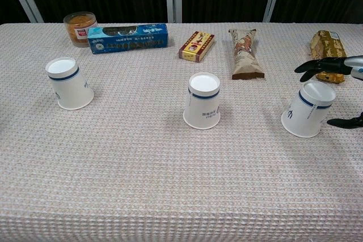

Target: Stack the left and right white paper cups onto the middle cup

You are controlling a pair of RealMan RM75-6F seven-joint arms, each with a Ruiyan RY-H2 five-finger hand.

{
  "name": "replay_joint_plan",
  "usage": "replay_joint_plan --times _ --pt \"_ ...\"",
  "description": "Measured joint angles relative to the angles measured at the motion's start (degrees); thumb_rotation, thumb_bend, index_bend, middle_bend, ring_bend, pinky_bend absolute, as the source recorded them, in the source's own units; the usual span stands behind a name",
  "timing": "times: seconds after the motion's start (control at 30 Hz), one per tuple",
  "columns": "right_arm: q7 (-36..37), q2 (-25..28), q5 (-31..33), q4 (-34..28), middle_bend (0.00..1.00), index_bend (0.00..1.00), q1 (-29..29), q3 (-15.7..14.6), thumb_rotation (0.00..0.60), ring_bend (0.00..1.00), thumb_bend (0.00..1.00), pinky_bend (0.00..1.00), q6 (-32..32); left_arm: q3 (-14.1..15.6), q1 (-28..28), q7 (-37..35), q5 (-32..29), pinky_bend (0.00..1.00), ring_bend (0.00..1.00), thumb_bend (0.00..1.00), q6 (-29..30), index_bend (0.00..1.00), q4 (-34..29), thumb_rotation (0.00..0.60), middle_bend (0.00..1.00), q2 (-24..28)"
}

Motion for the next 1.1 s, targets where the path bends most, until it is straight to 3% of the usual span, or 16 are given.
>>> replay_joint_plan --times 0.33,0.57,0.77,0.93,1.1 --pt "-3.06 -0.5 -0.2 0.23 0.26 0.21 0.43 0.33 0.6 0.01 0.24 0.03 0.98 0.41 0.56 -0.84 0.63 0.1 0.06 0.04 0.88 0.27 0.49 0.6 0.14 -0.15" --pt "-4.03 -1.86 -1.28 0.97 0.46 0.41 0.52 0.85 0.6 0.18 0.35 0.11 3.39 0.57 1.15 -1.73 0.82 0.1 0.06 0.04 1.63 0.27 0.95 0.6 0.14 -0.02" --pt "-2.96 0.84 -4.21 -2.41 0.47 0.43 0.36 1.41 0.6 0.19 0.35 0.12 7.6 0.63 1.54 -2.33 0.99 0.1 0.06 0.04 2.16 0.27 1.18 0.6 0.14 0.43" --pt "-2.8 4.85 -5.44 -8.67 0.47 0.44 3.23 4.37 0.6 0.19 0.35 0.13 7.47 0.83 2.03 -2.72 1.3 0.1 0.06 0.04 2.84 0.27 1.36 0.6 0.14 0.9" --pt "-5.34 5.39 -3.86 -12.41 0.46 0.44 8.55 7.86 0.6 0.19 0.35 0.13 1.98 0.66 2.22 -3.53 1.22 0.1 0.06 0.04 3.09 0.27 1.84 0.6 0.14 0.84"
